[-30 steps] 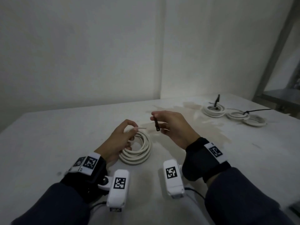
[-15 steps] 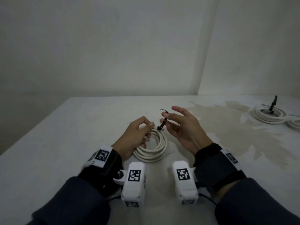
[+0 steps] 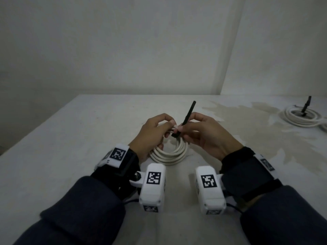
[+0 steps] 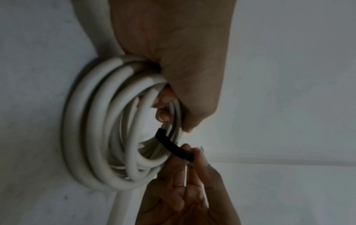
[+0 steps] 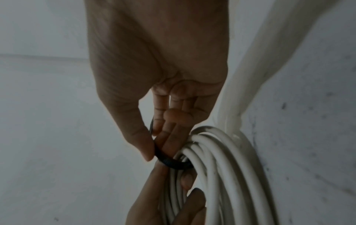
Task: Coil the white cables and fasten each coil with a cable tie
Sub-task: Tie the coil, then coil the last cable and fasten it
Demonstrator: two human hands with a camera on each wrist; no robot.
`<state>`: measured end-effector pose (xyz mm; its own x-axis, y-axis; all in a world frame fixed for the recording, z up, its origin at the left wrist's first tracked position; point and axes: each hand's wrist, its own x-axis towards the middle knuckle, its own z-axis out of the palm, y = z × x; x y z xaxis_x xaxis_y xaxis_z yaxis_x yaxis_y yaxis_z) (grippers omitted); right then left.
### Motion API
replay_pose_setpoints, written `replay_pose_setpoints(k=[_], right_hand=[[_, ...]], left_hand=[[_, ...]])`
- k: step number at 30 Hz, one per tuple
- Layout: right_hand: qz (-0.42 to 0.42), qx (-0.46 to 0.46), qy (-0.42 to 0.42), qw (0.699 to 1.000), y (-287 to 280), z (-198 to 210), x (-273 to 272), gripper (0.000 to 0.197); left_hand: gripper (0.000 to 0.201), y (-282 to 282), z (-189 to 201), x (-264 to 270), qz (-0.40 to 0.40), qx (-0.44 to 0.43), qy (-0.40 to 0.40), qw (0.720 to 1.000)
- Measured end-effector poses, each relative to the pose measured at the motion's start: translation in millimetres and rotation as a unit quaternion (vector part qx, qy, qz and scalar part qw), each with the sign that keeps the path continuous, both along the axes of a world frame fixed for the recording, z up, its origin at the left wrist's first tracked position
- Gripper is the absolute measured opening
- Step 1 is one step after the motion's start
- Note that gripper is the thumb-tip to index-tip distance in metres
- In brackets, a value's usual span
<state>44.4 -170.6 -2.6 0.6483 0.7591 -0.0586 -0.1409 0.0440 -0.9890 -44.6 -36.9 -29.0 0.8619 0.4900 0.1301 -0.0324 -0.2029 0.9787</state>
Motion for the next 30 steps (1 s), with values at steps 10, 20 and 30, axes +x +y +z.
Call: replay_pose_setpoints(k=[10,20,30], right_hand=[[-0.014,-0.027,-0.098,0.995,-5,1,5,0.028],[0.026,-0.031,-0.029,0.999,-8,5,7,0.033],[-0.006,-0.061,-0.142,0.988,-9,5,2,0.032]], left_hand=[[0.018,-3,1,0,-0.004,-0.011,-0.011,1.000],[0.018,-11,0,2,0.002,-0.015,0.000,1.000],[0.016,-15,4,1,0.014,-0.015,0.003,1.000]])
